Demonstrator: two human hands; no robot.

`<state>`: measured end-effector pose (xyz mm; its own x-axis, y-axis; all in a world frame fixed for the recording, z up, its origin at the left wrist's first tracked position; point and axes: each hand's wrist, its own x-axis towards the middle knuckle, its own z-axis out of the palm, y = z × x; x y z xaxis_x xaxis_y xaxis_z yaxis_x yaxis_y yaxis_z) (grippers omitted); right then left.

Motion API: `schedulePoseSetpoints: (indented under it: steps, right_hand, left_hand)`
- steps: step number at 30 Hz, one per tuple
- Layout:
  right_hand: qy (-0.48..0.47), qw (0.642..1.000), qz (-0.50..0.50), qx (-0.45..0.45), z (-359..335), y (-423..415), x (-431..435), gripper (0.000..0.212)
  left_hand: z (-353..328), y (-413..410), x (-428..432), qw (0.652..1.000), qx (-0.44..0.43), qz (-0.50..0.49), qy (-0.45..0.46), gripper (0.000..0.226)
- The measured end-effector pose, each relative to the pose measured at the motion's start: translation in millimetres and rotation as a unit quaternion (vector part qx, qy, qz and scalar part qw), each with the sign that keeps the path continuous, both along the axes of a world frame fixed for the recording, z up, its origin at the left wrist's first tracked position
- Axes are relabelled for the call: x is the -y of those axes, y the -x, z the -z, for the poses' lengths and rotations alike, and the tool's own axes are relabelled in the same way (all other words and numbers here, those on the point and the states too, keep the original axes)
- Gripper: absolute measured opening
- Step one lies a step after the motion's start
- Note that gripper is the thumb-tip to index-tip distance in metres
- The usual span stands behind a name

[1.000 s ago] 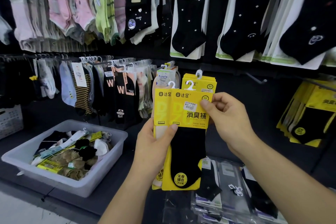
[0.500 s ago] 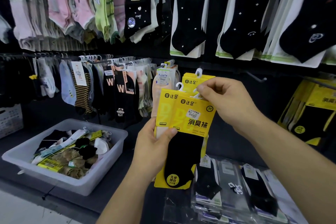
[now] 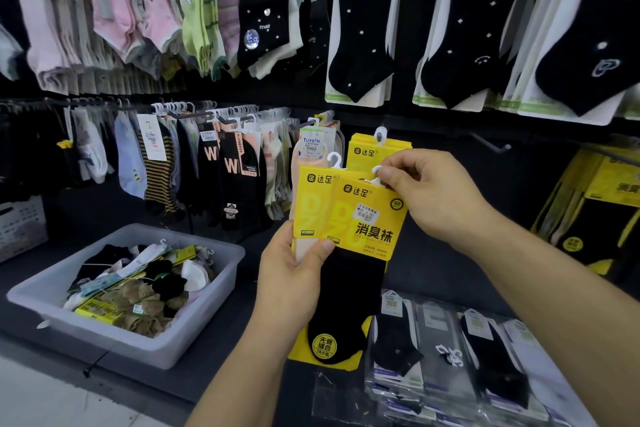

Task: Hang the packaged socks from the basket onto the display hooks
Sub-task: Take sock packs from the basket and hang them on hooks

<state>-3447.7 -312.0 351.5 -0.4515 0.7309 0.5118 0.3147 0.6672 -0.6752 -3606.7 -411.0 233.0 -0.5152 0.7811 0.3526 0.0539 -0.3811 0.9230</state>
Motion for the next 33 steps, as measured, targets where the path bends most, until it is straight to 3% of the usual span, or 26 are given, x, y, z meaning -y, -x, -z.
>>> schedulePoseSetpoints:
  steps: [4, 9, 16, 20, 26, 33]
  right_hand:
    - [0.077, 0.995, -0.012, -0.062, 9.8, -2.8, -1.0, 0.012]
    - [0.197, 0.975, -0.037, -0.092, 40.3, -7.5, -0.3, 0.027]
    - [0.191, 0.958, 0.002, -0.215, 48.2, -12.7, -9.0, 0.012]
    - [0.144, 0.97, 0.045, -0.192, 44.2, -18.0, -19.0, 0.014]
    - [0.125, 0.978, 0.055, -0.156, 36.0, -10.2, -29.5, 0.016]
    - [0.145, 0.98, 0.066, -0.12, 40.2, -4.7, -33.3, 0.012]
  left_hand:
    - [-1.2, 0.1, 0.5, 1.0, 0.015, 0.005, -0.008, 0.03]
    - [-3.9, -1.7, -0.2, 0.999, 0.04, 0.004, -0.028, 0.021]
    - [-3.2, -5.4, -0.1, 0.999, -0.019, -0.037, -0.016, 0.023]
    - [-0.9, -0.2, 0.4, 0.994, -0.063, -0.095, -0.003, 0.026]
    - [-0.6, 7.2, 4.2, 0.991, -0.05, -0.124, 0.004, 0.023]
    - [-4.3, 3.5, 5.6, 0.998, -0.031, -0.051, 0.017, 0.028]
